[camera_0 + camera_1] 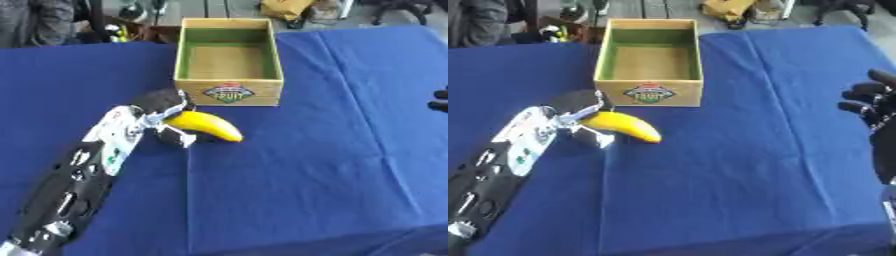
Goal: Pick up objects on the table and place them in the box.
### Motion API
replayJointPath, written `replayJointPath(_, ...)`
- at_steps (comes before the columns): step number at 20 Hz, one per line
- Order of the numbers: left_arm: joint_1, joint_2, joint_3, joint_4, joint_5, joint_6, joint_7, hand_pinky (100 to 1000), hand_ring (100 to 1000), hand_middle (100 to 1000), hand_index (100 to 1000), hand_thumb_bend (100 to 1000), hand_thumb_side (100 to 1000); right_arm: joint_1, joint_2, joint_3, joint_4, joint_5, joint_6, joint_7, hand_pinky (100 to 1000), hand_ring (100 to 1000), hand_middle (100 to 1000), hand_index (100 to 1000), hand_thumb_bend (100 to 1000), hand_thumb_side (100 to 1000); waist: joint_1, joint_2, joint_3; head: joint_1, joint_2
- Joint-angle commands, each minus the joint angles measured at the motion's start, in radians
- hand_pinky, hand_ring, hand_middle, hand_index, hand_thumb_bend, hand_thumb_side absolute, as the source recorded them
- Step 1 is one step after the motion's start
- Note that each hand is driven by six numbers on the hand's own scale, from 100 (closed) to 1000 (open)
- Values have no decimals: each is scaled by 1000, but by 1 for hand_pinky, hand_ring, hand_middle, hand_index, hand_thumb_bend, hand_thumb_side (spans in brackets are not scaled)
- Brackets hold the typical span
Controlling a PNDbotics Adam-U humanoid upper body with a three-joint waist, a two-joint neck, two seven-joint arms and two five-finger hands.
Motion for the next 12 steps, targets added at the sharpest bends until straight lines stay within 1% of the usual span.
replayJointPath(1,-23,34,19,-47,53,16,-25,434,331,366,543,181,316,-8,-16,-6,-9,-5,-1,3,650,654,585,766,100,870,-3,-13,-1,-1,0)
replayJointPath(7,-40,60,28,-70,136,41,-70,436,328,362,540,162,329,-8,-18,-6,-9,-5,-1,3,650,653,585,766,100,870,-4,-14,-2,-3,-1)
replayJointPath(12,-85,96,33,-72,182,48,-91,436,329,363,541,162,323,-10,-19,-4,-9,-6,-1,5,650,653,585,766,100,870,-4,-14,-9,-1,-3)
